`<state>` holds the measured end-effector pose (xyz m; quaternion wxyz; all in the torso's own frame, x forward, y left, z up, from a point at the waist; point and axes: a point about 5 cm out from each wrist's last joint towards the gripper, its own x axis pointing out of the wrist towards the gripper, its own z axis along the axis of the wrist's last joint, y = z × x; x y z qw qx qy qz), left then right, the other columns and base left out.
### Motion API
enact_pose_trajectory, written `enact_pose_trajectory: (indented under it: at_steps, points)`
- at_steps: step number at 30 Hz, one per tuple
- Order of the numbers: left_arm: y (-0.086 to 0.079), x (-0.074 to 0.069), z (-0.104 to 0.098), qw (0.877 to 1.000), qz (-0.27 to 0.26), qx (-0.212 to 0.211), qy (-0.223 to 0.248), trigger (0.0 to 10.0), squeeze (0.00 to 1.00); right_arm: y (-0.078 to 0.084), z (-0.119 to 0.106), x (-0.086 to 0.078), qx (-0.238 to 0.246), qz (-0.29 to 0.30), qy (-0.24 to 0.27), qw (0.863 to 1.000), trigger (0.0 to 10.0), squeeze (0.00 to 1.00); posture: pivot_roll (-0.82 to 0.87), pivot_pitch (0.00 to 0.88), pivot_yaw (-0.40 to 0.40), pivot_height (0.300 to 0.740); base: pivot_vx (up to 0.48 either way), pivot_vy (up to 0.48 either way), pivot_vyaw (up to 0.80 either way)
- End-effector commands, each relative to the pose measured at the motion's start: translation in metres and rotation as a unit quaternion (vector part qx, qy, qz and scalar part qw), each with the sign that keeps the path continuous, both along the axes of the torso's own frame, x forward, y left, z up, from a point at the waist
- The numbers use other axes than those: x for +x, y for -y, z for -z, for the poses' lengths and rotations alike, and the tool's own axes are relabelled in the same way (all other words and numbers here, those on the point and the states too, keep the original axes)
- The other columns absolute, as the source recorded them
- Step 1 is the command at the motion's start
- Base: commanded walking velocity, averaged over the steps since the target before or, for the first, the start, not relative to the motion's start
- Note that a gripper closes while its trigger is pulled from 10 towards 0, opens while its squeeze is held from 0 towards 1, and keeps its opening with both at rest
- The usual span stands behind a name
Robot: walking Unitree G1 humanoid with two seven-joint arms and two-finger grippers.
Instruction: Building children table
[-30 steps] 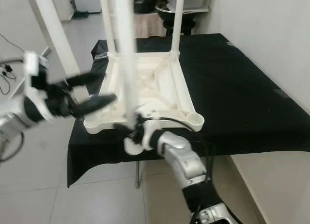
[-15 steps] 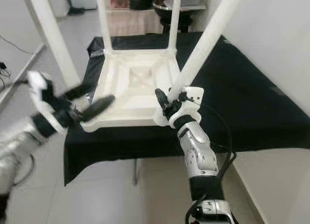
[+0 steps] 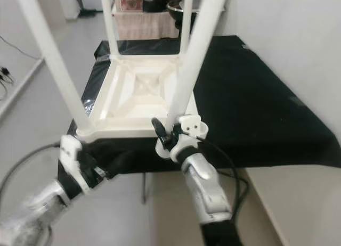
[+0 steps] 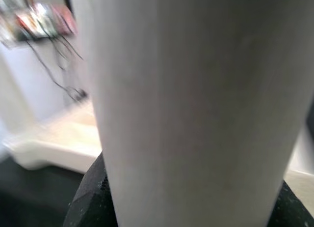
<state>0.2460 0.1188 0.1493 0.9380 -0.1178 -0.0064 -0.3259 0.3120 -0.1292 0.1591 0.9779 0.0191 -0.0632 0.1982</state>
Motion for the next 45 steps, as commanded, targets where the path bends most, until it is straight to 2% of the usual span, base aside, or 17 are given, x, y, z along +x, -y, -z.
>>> enact_pose_trajectory:
  at_steps: [1, 3, 5, 7, 10, 16, 20, 25, 30, 33, 37, 45]
  points:
    - [-0.006, 0.002, 0.001, 1.0, -0.024, 0.014, 0.009, 10.0, 0.0, -0.002, -0.004, 0.0, -0.014, 0.001, 0.019, 1.0, 10.0, 0.0, -0.02, 0.074, 0.024, 0.74, 0.0, -0.472, 0.0]
    - [-0.007, 0.003, 0.001, 0.999, -0.034, 0.016, 0.01, 10.0, 0.0, -0.001, -0.003, 0.001, -0.021, 0.005, 0.019, 1.0, 10.0, 0.0, -0.02, 0.074, 0.024, 0.74, 0.0, -0.472, 0.0]
    - [-0.013, 0.006, 0.004, 0.997, -0.074, 0.024, 0.012, 10.0, 0.0, -0.002, 0.0, 0.003, -0.058, 0.011, 0.019, 0.998, 10.0, 0.0, -0.02, 0.072, 0.021, 0.74, 0.0, -0.236, 0.0]
    - [-0.015, 0.007, 0.005, 0.996, -0.088, 0.025, 0.01, 10.0, 0.0, -0.002, 0.001, 0.003, -0.068, 0.013, 0.02, 0.997, 10.0, 0.0, -0.02, 0.069, 0.021, 0.74, 0.0, 0.0, 0.0]
    - [-0.021, 0.008, 0.008, 0.991, -0.121, 0.054, 0.013, 10.0, 0.0, -0.001, 0.001, 0.004, -0.093, 0.025, 0.023, 0.995, 10.0, 0.0, -0.01, 0.068, 0.019, 0.74, 0.0, 0.0, 0.0]
    - [-0.026, 0.007, 0.013, 0.986, -0.136, 0.096, 0.016, 10.0, 0.0, 0.0, 0.002, 0.003, -0.117, 0.03, 0.031, 0.992, 10.0, 0.0, -0.01, 0.069, 0.023, 0.74, 0.0, 0.0, 0.0]
    - [-0.027, 0.008, 0.014, 0.985, -0.146, 0.095, 0.014, 10.0, 0.0, -0.002, 0.009, -0.001, -0.071, -0.002, 0.001, 0.998, 10.0, 0.0, -0.01, 0.07, 0.025, 0.74, 0.0, 0.0, 0.0]
    - [-0.023, 0.01, 0.012, 0.987, -0.135, 0.087, 0.019, 10.0, 0.0, -0.002, 0.007, -0.002, -0.032, -0.009, -0.004, 0.999, 10.0, 0.0, -0.01, 0.067, 0.027, 0.74, 0.0, 0.0, 0.57]
    - [-0.015, 0.014, 0.002, 0.991, -0.108, 0.074, 0.039, 10.0, 0.0, 0.006, -0.014, 0.009, 0.042, 0.012, 0.015, 0.999, 10.0, 0.0, -0.01, 0.064, 0.03, 0.74, 0.36, 0.0, 0.42]
    - [-0.013, 0.015, 0.0, 0.991, -0.105, 0.072, 0.044, 10.0, 0.0, 0.008, -0.018, 0.012, 0.049, 0.015, 0.019, 0.998, 10.0, 0.0, -0.01, 0.064, 0.03, 0.74, 0.364, 0.0, 0.7]
    - [-0.006, 0.016, -0.008, 0.993, -0.084, 0.063, 0.057, 10.0, 0.0, 0.017, -0.036, 0.02, 0.062, 0.024, 0.048, 0.997, 10.0, 0.0, -0.01, 0.065, 0.025, 0.74, 0.364, 0.0, 0.2]
    - [0.001, 0.012, -0.006, 0.994, -0.066, 0.062, 0.056, 10.0, 0.0, 0.013, -0.038, 0.021, 0.042, 0.0, 0.052, 0.998, 10.0, 0.0, -0.01, 0.068, 0.022, 0.74, 0.364, 0.0, 0.0]
